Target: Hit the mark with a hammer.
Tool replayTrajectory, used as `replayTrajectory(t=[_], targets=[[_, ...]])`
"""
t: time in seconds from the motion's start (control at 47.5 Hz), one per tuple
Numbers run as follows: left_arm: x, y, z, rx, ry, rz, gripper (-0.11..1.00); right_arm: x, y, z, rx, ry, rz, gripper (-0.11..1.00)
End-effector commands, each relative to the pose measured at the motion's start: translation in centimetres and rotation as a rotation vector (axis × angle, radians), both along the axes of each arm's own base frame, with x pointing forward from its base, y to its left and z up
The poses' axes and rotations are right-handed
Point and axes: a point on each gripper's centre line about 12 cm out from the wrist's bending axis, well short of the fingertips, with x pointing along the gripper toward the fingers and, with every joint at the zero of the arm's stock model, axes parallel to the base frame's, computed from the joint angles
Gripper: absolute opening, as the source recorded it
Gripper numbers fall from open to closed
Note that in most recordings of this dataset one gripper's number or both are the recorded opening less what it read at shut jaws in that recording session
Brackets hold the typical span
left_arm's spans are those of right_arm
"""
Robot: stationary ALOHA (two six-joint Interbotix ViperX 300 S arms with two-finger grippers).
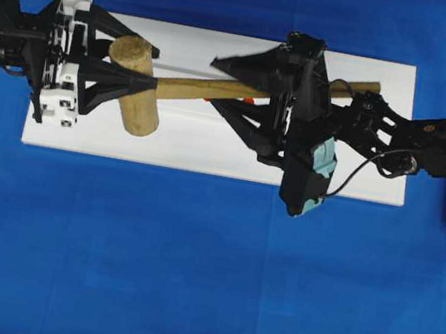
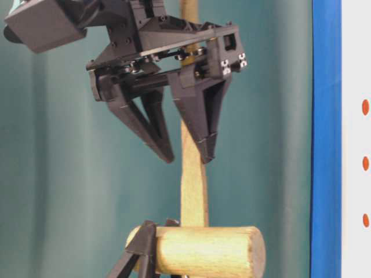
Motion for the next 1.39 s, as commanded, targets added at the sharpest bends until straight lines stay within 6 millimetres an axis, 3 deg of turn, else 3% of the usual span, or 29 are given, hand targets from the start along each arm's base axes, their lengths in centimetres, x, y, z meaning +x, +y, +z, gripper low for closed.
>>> replayTrajectory(t=[0.0, 0.063, 0.126, 0.358, 0.569, 0.864, 1.222, 1.37], targets=[[0.0, 0.2, 0.7, 0.032, -0.012, 0.005, 0.46, 0.0, 0.0, 1.8, 0.034, -0.045, -0.008, 0.73], [0.0, 0.3, 0.6, 0.068, 0.007, 0.005, 0.46, 0.0, 0.1, 1.6, 0.061, -0.031, -0.006, 0.88], [0.0, 0.4, 0.5, 0.116, 0.028, 0.005, 0.46, -0.1, 0.3, 1.6, 0.102, -0.015, -0.001, 0.96], [0.0, 0.6, 0.1, 0.361, 0.106, -0.018, 0.46, -0.5, 1.7, 2.0, 0.339, 0.043, 0.046, 0.93], [0.2, -0.7, 0.1, 0.540, 0.134, -0.084, 0.46, -0.8, 1.7, 2.2, 0.461, 0.035, 0.022, 0.93], [0.3, -1.1, 0.0, 0.554, 0.139, -0.099, 0.46, -0.7, 1.2, 1.7, 0.521, 0.038, -0.016, 0.93], [0.4, -1.1, 0.2, 0.553, 0.136, -0.098, 0.46, 0.5, 0.5, -2.8, 0.591, 0.137, -0.095, 0.92], [0.4, -1.1, 0.3, 0.553, 0.133, -0.099, 0.46, 0.7, 0.5, -3.3, 0.598, 0.149, -0.102, 0.91]])
